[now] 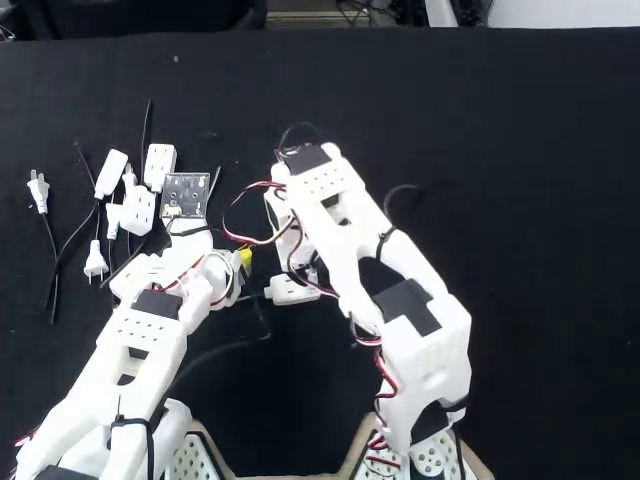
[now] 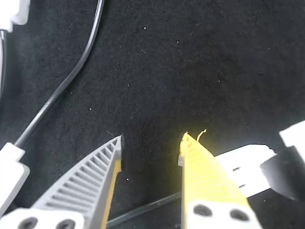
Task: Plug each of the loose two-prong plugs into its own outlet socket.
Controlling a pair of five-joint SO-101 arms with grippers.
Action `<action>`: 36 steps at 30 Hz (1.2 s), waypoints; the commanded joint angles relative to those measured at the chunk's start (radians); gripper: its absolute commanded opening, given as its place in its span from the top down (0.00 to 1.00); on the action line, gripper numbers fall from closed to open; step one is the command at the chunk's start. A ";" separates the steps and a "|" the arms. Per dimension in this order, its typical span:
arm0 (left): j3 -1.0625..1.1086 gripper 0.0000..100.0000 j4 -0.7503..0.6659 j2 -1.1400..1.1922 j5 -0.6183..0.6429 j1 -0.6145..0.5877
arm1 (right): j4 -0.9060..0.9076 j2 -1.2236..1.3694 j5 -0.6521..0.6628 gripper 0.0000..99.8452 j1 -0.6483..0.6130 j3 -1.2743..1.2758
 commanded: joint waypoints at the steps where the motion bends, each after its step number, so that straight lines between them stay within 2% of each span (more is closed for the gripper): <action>1: -0.012 0.80 -0.008 -0.017 0.009 0.007 | -0.061 -0.007 -0.011 0.99 -0.015 0.042; 7: -0.012 0.80 -0.008 -0.017 0.009 0.005 | -0.132 -0.021 -0.009 0.99 -0.015 0.101; 13: -0.012 0.80 -0.008 -0.017 0.008 0.004 | -0.176 -0.176 -0.006 0.99 -0.015 0.205; 16: -0.016 0.80 -0.008 -0.017 0.008 -0.024 | -0.199 -0.237 0.057 0.98 -0.014 0.254; 24: -0.016 0.80 -0.008 -0.017 0.009 -0.041 | -0.219 -0.263 0.104 0.77 -0.049 0.271; 29: -0.013 0.80 -0.003 -0.018 0.009 -0.056 | -0.206 -0.331 0.170 0.74 -0.107 0.214; 31: -0.019 0.80 -0.002 -0.018 0.028 -0.102 | -0.206 -0.369 0.199 0.74 -0.114 0.208; 36: -0.024 0.80 -0.006 -0.018 0.212 -0.282 | -0.206 -0.444 0.287 0.74 -0.112 0.205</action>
